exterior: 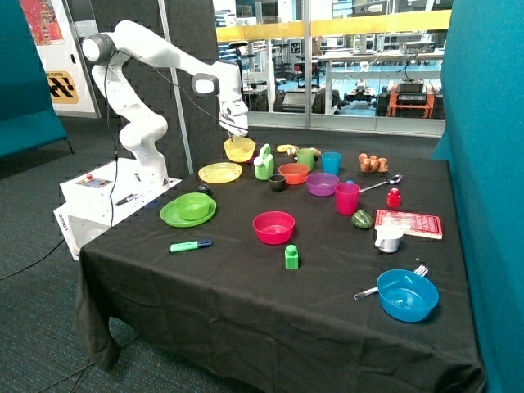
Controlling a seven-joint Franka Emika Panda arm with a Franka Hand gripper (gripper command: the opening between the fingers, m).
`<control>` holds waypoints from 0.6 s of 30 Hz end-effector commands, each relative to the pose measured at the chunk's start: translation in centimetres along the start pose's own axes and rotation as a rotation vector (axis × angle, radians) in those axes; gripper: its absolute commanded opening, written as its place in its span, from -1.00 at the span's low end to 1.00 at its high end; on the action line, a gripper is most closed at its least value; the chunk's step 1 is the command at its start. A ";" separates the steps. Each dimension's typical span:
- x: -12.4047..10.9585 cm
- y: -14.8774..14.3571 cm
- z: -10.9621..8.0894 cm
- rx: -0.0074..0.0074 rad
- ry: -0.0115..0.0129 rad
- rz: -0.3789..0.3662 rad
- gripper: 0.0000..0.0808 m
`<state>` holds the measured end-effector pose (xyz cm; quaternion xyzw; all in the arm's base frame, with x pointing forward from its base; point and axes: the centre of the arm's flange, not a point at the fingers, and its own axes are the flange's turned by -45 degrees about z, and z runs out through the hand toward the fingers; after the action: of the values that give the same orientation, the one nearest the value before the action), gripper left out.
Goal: Place the bowls on the appropriate plate
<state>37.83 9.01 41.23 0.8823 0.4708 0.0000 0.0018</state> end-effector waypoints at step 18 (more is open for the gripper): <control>-0.4 -4.7 3.6 0.0030 0.0018 -0.121 -1.00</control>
<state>35.33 11.17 38.85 0.8549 0.5188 -0.0004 0.0006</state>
